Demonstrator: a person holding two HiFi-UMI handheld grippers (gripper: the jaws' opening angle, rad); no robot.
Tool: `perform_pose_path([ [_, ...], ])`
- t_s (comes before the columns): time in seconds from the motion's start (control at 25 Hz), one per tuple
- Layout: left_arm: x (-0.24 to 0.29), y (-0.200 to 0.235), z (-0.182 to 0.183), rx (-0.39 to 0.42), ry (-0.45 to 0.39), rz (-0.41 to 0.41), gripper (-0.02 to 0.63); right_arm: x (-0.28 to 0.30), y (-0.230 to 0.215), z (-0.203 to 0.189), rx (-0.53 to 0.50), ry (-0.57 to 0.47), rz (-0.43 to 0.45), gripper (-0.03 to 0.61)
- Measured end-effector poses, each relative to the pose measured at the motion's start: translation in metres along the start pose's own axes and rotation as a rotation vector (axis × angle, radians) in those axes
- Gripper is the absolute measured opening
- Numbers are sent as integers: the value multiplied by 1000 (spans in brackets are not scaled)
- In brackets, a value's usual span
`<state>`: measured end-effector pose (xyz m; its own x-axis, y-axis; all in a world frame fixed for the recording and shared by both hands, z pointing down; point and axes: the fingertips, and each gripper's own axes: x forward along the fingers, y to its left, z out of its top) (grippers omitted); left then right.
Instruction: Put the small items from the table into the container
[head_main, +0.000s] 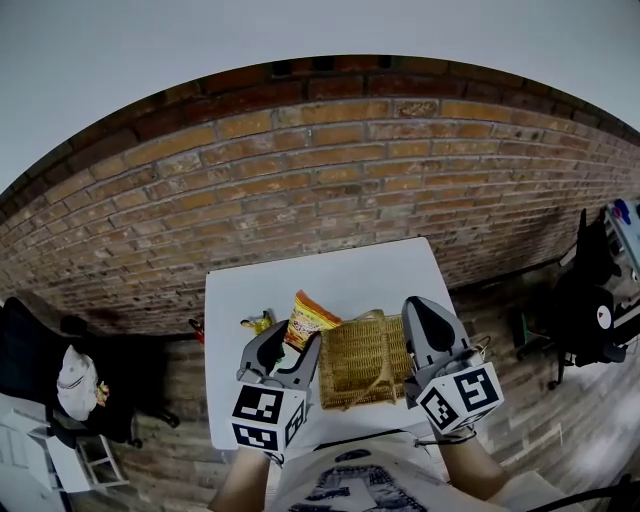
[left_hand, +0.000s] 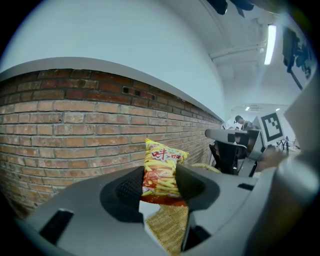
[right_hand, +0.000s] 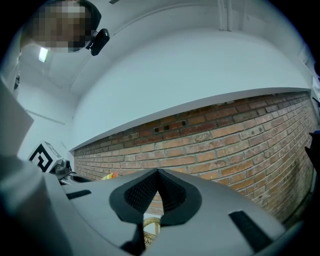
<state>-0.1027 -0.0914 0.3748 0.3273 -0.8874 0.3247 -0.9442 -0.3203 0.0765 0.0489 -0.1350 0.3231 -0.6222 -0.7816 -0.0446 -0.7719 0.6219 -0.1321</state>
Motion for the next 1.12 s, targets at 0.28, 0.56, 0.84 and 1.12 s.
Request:
perform_pose_path([
  [0.28, 16, -15, -9, 0, 28, -49, 236, -3, -9, -4, 6, 6, -19, 18],
  [0.56, 29, -33, -29, 4, 80, -99, 236, -7, -19, -10, 17, 12, -45, 18],
  [0.84, 39, -44, -46, -9, 134, -150, 236, -9, -23, -13, 27, 14, -58, 18],
  [1.12, 51, -58, -66, -28, 184, -210, 236, -11, -30, -20, 46, 20, -79, 18],
])
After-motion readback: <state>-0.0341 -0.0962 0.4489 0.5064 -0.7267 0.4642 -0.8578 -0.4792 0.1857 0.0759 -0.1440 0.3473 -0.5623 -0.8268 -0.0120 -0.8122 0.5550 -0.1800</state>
